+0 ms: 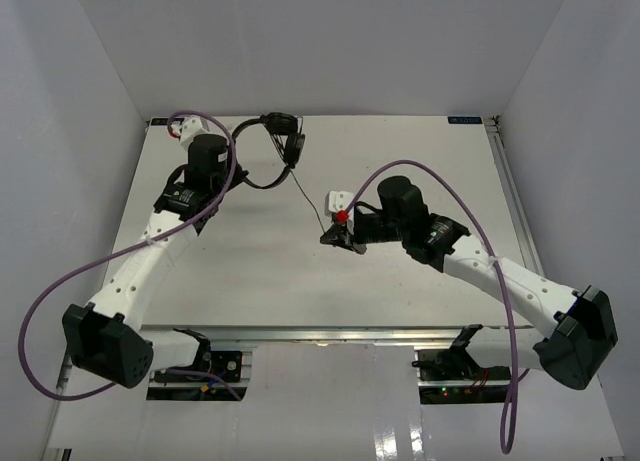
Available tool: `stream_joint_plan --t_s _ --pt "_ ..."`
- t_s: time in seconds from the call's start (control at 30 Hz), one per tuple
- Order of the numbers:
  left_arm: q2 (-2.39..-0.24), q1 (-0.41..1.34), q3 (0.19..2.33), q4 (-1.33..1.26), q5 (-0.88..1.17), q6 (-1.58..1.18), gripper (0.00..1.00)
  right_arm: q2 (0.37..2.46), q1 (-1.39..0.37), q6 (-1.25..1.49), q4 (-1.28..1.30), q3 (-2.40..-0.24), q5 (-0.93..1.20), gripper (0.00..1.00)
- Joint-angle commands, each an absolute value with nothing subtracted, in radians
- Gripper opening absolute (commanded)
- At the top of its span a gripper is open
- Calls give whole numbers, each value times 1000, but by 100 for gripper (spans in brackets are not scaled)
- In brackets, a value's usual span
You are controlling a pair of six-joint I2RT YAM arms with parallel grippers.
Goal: Wrap the headphones
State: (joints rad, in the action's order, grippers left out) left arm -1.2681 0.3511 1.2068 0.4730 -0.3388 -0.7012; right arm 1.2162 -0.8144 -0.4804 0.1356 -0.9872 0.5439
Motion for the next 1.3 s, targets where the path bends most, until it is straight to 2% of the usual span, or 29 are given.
stream_joint_plan --t_s 0.0,0.3,0.57,0.73,1.0,1.13,1.27 --pt "-1352 351 1168 480 -306 -588 0 1210 -901 -779 369 -1087 164 8" --pt "-1445 419 1027 431 -8 -386 0 1315 -994 -1079 194 -1082 -239 8" --pt "-1405 469 970 429 280 -174 0 1370 -991 -1162 112 -1046 -252 8" --pt "-1310 471 917 412 319 -133 0 1352 -910 -1127 114 -1012 -156 8" --pt "-1282 471 924 399 396 -168 0 1322 -747 -1021 214 -995 212 11" --pt "-1279 471 929 380 440 -191 0 1360 -739 -946 224 -999 333 16" --pt "-1295 471 913 371 426 -207 0 1402 -723 -884 222 -1015 397 26"
